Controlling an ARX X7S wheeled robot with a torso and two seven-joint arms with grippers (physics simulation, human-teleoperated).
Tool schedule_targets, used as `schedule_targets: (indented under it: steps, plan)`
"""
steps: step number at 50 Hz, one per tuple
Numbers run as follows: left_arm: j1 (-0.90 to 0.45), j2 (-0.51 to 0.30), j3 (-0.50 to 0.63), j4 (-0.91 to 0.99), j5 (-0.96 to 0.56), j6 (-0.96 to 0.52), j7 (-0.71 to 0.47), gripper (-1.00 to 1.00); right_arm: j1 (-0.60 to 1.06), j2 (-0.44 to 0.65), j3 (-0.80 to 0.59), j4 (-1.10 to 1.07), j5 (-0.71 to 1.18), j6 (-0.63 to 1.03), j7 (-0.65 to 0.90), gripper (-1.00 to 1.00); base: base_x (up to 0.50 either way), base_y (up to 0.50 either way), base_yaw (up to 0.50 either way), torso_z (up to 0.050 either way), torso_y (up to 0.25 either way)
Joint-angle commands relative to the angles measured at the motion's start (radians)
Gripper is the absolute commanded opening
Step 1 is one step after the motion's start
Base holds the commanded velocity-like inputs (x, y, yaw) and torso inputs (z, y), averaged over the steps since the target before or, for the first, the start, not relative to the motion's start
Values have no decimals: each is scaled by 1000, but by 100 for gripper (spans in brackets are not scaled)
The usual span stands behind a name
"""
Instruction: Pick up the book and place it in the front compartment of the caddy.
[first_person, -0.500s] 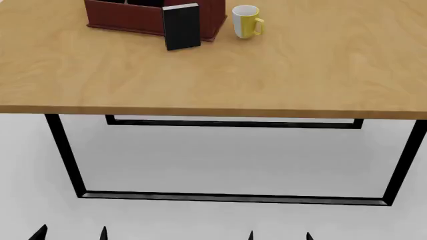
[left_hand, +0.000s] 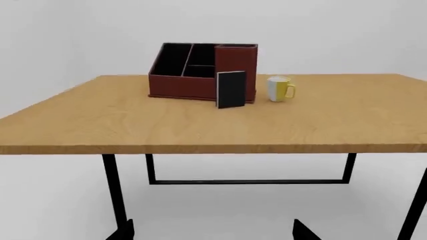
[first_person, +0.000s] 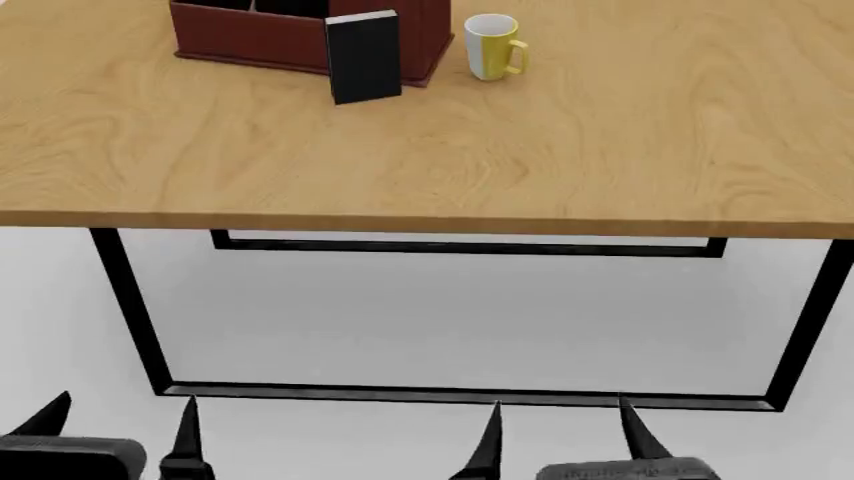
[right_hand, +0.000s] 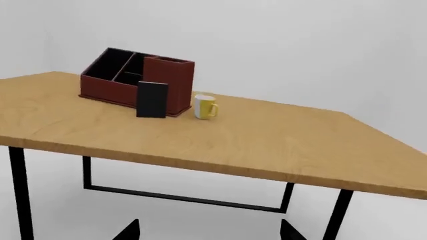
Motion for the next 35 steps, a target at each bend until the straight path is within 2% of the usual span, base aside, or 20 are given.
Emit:
schedule_targets:
  steps: [1,6,21,22,26,35]
  plan:
    - [-99,-44,23,375,-46,-491,-36,100,134,27,-86,-477,-102,563,-33,100,0,0,0,0,0]
    - [-125,-55,28,427,-55,-566,-40,100,183,40,-114,-551,-116,668,-47,100,0,0,0,0,0]
    - [-203,-72,23,538,-80,-715,-47,100,283,54,-146,-656,-138,838,-65,100,0,0,0,0,0]
    - [-209,-72,22,547,-83,-727,-47,100,293,50,-152,-661,-154,849,-74,100,0,0,0,0,0]
    - [-248,-71,20,596,-98,-790,-45,100,323,-55,-208,-662,-483,858,-318,100,0,0,0,0,0]
    - [-294,-76,16,625,-120,-834,-52,100,368,-64,-224,-663,-526,874,-339,100,0,0,0,0,0]
